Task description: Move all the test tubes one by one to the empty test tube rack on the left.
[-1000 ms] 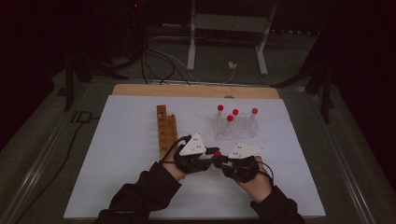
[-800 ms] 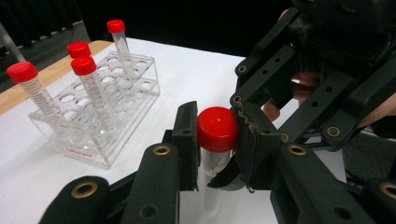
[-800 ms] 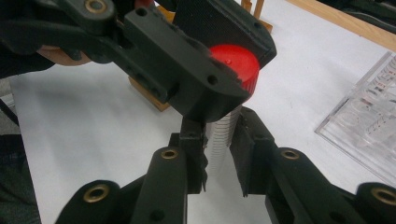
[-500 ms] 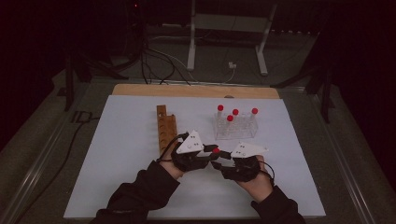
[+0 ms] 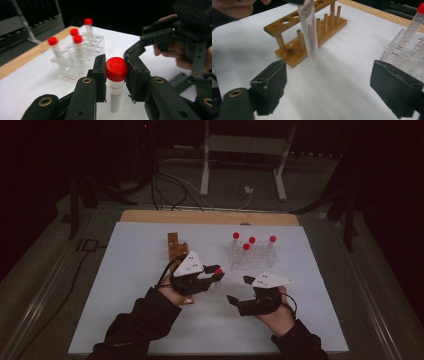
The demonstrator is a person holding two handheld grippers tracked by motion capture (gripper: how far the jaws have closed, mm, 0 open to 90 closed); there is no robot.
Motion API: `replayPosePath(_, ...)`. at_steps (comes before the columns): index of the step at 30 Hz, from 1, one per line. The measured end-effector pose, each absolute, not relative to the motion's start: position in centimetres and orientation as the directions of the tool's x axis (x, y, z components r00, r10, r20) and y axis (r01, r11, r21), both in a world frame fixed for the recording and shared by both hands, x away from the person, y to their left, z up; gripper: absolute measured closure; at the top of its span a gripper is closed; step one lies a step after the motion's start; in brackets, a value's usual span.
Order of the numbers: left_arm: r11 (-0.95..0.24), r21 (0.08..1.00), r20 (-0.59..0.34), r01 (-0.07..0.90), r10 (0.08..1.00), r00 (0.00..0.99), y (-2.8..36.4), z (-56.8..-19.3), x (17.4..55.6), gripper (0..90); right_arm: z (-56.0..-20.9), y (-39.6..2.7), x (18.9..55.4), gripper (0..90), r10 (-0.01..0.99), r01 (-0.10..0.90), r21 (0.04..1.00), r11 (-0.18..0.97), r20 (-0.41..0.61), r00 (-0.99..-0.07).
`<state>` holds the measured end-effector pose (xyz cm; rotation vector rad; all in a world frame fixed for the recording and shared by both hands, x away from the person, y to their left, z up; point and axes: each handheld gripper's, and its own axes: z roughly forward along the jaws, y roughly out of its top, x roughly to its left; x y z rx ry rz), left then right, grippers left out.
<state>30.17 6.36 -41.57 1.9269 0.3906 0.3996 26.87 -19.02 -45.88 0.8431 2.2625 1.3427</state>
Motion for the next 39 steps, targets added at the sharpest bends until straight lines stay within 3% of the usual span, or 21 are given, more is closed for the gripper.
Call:
replayPosePath(6, -0.366, 0.927, 0.113, 0.081, 0.478, 0.871, 7.5, -40.6, 30.9, 72.0, -45.7, -19.3, 26.9, 0.0, 0.661, 0.3, 0.891, 0.342, -0.001, -0.751)
replayPosePath(39, -0.265, 0.956, 0.104, 0.124, 0.704, 0.702, 14.5, -37.1, 36.8, 72.0, -45.1, -20.0, 26.8, 0.0, 0.654, 0.265, 0.911, 0.315, -0.007, -0.757)
